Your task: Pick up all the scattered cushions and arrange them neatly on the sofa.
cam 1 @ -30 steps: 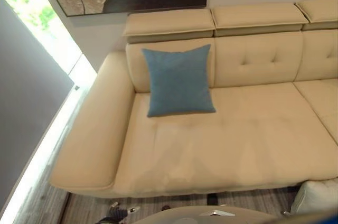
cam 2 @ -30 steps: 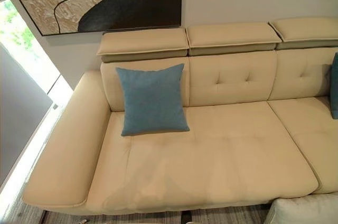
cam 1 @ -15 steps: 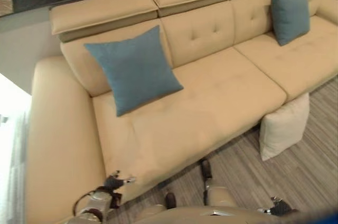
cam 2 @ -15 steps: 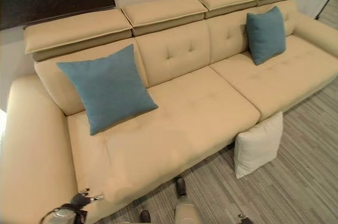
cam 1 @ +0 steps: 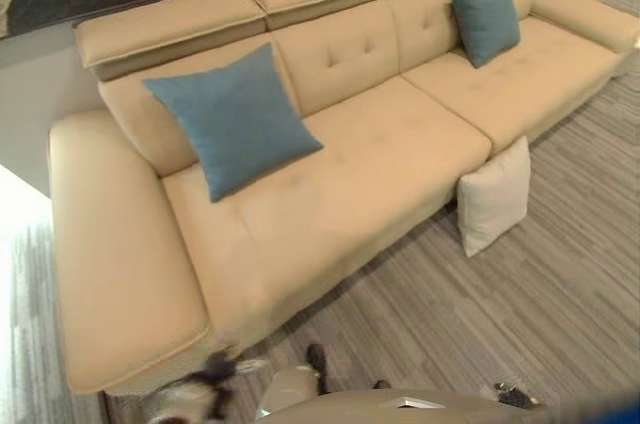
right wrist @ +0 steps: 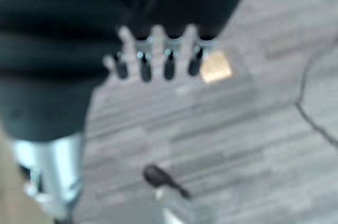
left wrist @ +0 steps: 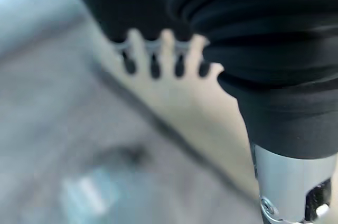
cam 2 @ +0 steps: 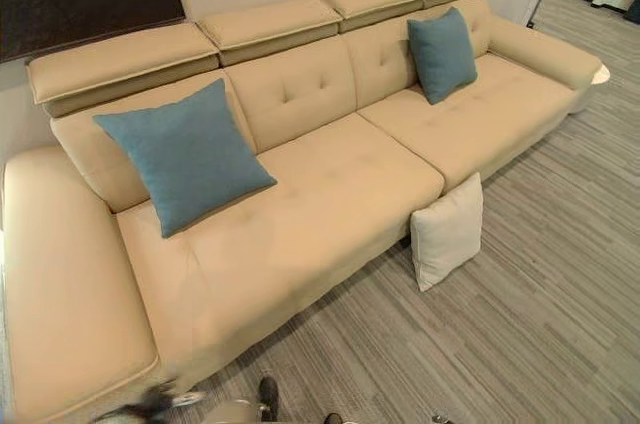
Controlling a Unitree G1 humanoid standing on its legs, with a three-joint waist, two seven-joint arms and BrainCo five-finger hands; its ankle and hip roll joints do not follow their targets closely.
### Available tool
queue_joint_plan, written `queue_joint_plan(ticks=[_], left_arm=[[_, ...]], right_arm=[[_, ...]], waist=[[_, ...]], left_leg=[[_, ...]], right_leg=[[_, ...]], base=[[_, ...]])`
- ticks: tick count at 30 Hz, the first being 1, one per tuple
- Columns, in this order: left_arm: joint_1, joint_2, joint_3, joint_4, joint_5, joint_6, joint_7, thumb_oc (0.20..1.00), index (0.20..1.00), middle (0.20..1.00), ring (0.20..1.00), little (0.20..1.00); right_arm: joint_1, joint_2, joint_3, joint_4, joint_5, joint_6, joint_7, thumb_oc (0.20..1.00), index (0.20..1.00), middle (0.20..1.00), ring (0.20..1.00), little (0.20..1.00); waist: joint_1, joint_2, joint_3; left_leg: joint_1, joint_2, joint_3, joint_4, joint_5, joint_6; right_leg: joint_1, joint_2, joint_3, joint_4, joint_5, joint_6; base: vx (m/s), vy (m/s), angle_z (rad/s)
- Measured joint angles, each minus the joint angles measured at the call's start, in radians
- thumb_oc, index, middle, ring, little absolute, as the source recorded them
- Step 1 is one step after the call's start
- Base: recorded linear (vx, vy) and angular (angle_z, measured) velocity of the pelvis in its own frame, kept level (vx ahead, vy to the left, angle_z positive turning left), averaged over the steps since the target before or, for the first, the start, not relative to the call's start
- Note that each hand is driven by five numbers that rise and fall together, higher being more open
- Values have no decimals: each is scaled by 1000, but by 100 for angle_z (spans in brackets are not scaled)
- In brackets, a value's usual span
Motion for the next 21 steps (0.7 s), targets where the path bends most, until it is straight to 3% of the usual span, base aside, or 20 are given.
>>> queue_joint_plan(ticks=[1,2,3,4,5,6,8,9,10,11,12,13,14,15,17,19,21], left_arm=[[-12,4,2,1,-1,0,7,1000,1000,1000,1000,1000],[-23,3,3,6,-2,3,23,1000,1000,1000,1000,1000],[-32,-1,1,11,-1,4,23,1000,1000,1000,1000,1000],[-33,-13,-2,20,-1,4,27,1000,1000,1000,1000,1000],[-33,-12,-4,40,-1,9,24,1000,1000,1000,1000,1000],[-46,-25,-4,57,-1,17,25,1000,1000,1000,1000,1000],[-56,-61,-5,53,-1,12,26,1000,1000,1000,1000,1000],[-57,-70,-8,52,0,11,25,1000,1000,1000,1000,1000],[-51,-73,-13,41,0,9,26,1000,1000,1000,1000,1000],[-63,-61,-18,32,1,9,26,1000,1000,1000,1000,1000],[-61,-44,-31,26,1,5,27,1000,1000,1000,1000,1000],[-59,-41,-42,27,1,6,27,1000,1000,1000,1000,1000],[-62,-44,-49,27,2,7,25,1000,1000,1000,1000,1000],[-70,-45,-49,25,1,6,26,1000,1000,1000,1000,1000],[-66,-23,-48,-3,0,0,38,1000,1000,1000,1000,1000],[-60,-17,-35,5,0,1,39,1000,1000,1000,1000,1000],[-53,-16,-9,5,-1,0,40,1000,1000,1000,1000,1000]], right_arm=[[0,0,-1,2,0,0,-7,1000,1000,1000,1000,1000],[-12,-4,-3,13,2,0,-16,1000,1000,1000,1000,1000],[-24,-8,-2,24,4,0,-20,1000,1000,1000,1000,1000],[-62,-10,-5,40,7,-2,-23,1000,1000,1000,1000,1000],[-90,-10,6,30,9,-5,-29,1000,1000,1000,1000,1000],[-87,-31,14,32,11,-3,-36,1000,1000,1000,1000,1000],[-73,-47,7,30,19,-3,-41,1000,1000,1000,1000,1000],[-73,-44,12,30,20,-2,-43,1000,1000,1000,1000,1000],[-71,-21,19,27,20,-2,-41,1000,1000,1000,1000,1000],[-62,2,30,28,19,1,-43,1000,1000,1000,1000,1000],[-60,24,30,28,18,2,-40,1000,1000,1000,1000,1000],[-61,28,33,22,18,1,-42,1000,1000,1000,1000,1000],[-78,27,32,12,17,-2,-43,1000,1000,1000,1000,1000],[-69,31,31,10,17,2,-43,1000,1000,1000,1000,1000],[-81,29,19,20,18,6,-59,1000,1000,1000,1000,1000],[-85,18,20,19,17,2,-62,1000,1000,1000,1000,1000],[-73,18,20,12,17,-1,-60,1000,1000,1000,1000,1000]], waist=[[-6,1,3],[0,13,8],[0,6,27],[28,-11,45],[35,-7,45],[7,12,45],[5,59,30],[4,70,19],[7,84,15],[2,56,18],[23,29,22],[24,30,24],[21,43,36],[2,50,48],[40,58,58],[35,61,60],[41,68,63]], left_leg=[[34,-6,-56,-9,4,0],[93,-23,-159,-56,8,18],[99,-27,-213,-68,25,31],[89,-44,-255,-52,18,43],[100,-39,-277,-102,9,43],[99,-35,-285,-126,4,46],[129,-31,-252,-194,3,47],[133,-35,-238,-205,1,78],[128,-44,-183,-231,12,105],[136,-65,-146,-224,22,112],[143,-79,-82,-236,28,130],[138,-78,-56,-237,27,140],[139,-72,-40,-248,33,151],[140,-66,-20,-250,47,160],[155,-40,51,-272,47,166],[160,-20,51,-272,45,175],[159,5,86,-279,50,169]], right_leg=[[-4,12,22,-11,20,14],[-22,29,65,-17,42,24],[-28,31,93,-29,67,29],[-25,26,178,-68,115,39],[-25,29,226,-103,135,40],[-5,25,213,-145,147,51],[-34,29,219,-148,156,62],[-53,24,230,-145,166,73],[-71,0,225,-142,183,124],[-89,-23,208,-138,196,134],[-120,-43,231,-132,232,149],[-132,-46,231,-136,211,175],[-138,-48,217,-124,196,210],[-140,-57,171,-86,188,223],[-182,-78,-35,88,144,203],[-138,-92,-116,135,94,205],[-109,-88,-149,191,29,206]], base=[[-69,6,-60],[-42,27,-69],[-14,96,-143],[7,100,-177],[-1,151,-155],[-24,138,-100],[-39,132,-79],[-92,217,-133],[-107,212,-122],[-137,260,-148],[-63,98,-123],[-69,75,-124],[-132,41,-70],[-166,55,-55],[-113,35,-80],[-63,-20,-37],[-15,-128,-32]])
